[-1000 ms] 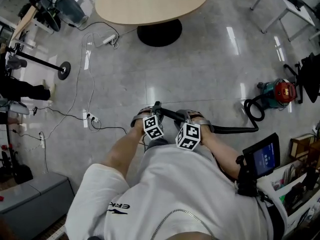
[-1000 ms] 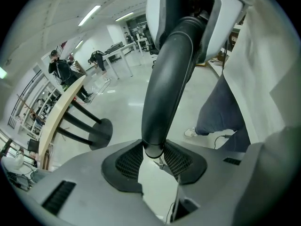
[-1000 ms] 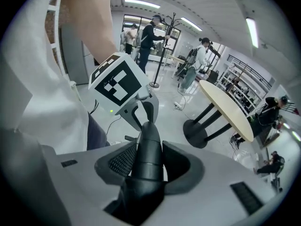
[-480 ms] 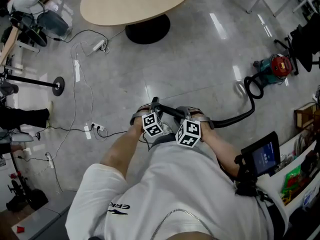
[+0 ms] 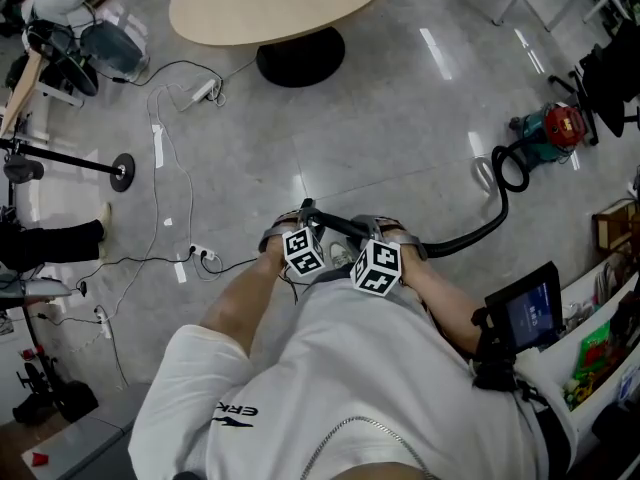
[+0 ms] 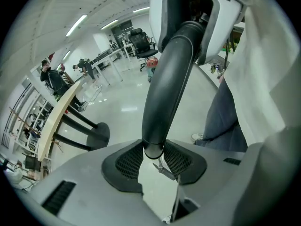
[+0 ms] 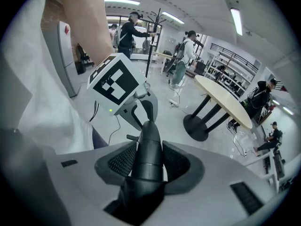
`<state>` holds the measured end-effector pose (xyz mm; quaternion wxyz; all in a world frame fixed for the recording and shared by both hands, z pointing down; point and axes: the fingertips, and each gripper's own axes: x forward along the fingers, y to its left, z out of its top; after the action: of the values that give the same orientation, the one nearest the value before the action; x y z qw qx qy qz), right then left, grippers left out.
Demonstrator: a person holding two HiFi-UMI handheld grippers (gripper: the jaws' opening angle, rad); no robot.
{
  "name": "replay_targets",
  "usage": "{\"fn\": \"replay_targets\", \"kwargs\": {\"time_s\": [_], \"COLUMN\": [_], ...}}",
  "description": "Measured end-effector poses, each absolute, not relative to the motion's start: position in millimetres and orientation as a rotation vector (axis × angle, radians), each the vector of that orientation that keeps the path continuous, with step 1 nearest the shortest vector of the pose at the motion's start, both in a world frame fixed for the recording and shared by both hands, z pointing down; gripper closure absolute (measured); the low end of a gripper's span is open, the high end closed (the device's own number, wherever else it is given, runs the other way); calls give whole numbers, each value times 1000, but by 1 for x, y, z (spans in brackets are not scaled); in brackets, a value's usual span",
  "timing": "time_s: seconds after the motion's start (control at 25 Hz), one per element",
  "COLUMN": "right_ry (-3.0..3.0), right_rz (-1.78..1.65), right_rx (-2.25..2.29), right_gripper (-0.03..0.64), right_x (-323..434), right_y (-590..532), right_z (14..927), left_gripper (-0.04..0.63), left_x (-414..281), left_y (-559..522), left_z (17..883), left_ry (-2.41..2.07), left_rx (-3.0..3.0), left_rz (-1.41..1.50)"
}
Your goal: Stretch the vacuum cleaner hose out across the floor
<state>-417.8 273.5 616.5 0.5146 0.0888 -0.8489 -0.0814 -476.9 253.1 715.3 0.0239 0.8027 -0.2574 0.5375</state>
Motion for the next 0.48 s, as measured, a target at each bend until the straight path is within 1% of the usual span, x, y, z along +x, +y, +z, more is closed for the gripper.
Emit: {"fn": "replay_targets", "kwargs": {"time_s": [0.48], "right_ry": [-2059], "right_rz": [-236], "right_rx": [153], "right_gripper": [448], "right_x": [-407], "right_y": [313], "right_z": [613], "left_gripper": [456], "left_x": [-465], "left_y": [294], "left_z": [717], "left_ry": [-878], "left_rx": [2433], "left_rz": [1649]}}
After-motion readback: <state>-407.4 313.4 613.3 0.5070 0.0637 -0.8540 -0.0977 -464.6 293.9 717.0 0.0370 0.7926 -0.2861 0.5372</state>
